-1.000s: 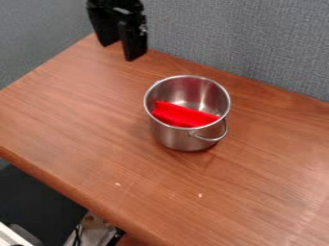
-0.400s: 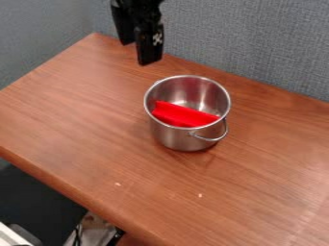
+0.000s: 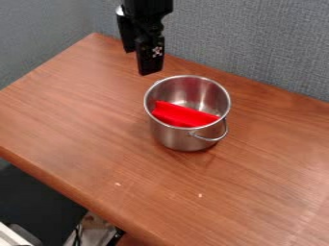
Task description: Put the red object in the metal pot
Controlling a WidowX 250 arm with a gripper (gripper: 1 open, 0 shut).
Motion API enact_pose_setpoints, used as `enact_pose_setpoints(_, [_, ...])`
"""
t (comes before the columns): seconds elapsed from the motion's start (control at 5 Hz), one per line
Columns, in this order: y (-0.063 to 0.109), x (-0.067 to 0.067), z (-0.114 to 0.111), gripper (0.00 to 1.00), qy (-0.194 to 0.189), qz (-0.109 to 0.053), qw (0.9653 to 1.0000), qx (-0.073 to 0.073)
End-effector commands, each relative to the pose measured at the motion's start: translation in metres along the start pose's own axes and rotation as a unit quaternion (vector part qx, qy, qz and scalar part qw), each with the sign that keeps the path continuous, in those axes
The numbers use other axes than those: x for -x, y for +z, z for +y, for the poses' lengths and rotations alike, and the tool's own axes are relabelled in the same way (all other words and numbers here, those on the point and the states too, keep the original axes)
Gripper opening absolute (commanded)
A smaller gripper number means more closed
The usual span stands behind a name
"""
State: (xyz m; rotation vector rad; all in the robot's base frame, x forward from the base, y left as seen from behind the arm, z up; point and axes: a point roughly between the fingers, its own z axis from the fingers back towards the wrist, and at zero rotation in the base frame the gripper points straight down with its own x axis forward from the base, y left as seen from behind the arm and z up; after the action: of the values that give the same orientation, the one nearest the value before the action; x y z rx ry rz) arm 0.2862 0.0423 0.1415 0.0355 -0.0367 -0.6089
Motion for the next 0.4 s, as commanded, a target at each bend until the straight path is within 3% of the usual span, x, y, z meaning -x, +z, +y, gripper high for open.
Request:
enact_pose_setpoints(0.0, [0.029, -0.003, 0.0, 1.0, 0.012, -0.025, 0.9992, -0.03])
enact_pose_setpoints(0.2, [0.036, -0.014, 0.012, 1.0, 0.016, -0.023, 0.999, -0.036])
